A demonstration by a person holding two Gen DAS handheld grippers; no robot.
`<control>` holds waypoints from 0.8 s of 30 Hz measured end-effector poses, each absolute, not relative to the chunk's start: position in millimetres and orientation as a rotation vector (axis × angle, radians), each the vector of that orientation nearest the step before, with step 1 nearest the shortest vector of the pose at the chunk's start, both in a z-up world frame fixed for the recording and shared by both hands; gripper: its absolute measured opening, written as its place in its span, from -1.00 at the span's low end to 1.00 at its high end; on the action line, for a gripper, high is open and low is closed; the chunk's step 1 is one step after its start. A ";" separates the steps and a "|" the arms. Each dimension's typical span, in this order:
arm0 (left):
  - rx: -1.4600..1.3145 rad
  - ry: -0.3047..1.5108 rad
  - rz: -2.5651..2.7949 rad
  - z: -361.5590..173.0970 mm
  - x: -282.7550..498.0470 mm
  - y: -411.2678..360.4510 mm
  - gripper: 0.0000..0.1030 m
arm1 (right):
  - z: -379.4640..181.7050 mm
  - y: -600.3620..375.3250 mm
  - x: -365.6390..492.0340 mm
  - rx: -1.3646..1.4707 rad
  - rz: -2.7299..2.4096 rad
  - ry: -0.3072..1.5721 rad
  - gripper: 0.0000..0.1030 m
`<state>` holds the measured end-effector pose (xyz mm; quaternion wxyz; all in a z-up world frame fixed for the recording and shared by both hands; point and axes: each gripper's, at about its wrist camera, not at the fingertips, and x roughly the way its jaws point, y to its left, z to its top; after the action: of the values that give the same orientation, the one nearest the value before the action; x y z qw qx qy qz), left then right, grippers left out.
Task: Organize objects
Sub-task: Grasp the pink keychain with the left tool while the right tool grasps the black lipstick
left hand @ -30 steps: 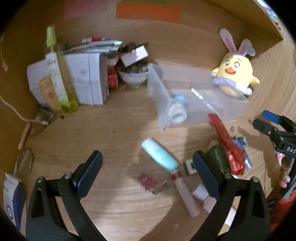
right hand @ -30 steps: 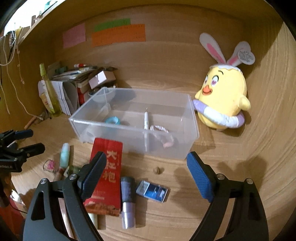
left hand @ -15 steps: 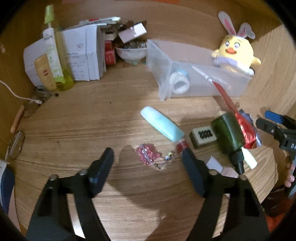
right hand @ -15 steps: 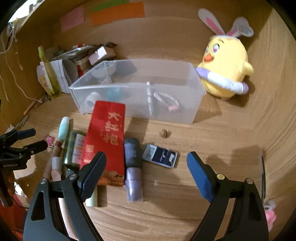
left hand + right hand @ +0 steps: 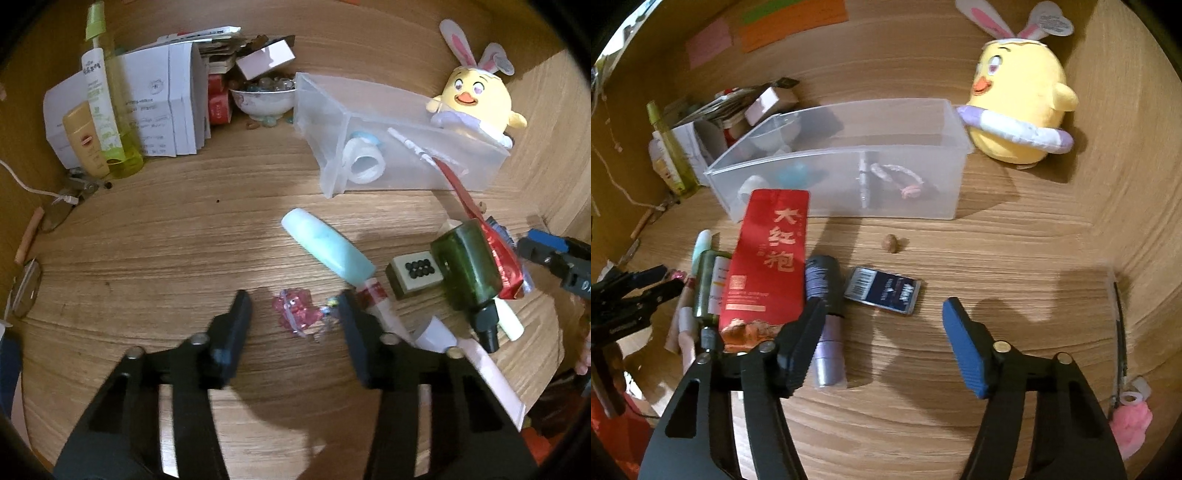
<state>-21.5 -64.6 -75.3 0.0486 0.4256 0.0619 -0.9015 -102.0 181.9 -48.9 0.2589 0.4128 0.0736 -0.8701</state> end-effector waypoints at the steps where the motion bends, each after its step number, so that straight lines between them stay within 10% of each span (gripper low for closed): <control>1: 1.298 0.189 -2.757 -75.2 -21.1 -63.8 -0.31 | -50.3 178.9 -101.2 1.118 -2.343 0.209 -0.01; 24: 1.175 0.289 -2.788 -56.9 -8.5 -77.4 -0.84 | -60.3 145.0 -115.1 1.139 -2.280 0.248 -0.05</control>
<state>-8.5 -77.4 -56.9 0.0510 0.3862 0.0950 -0.9161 -115.1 145.0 -60.3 0.2866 0.4261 0.0927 -0.8530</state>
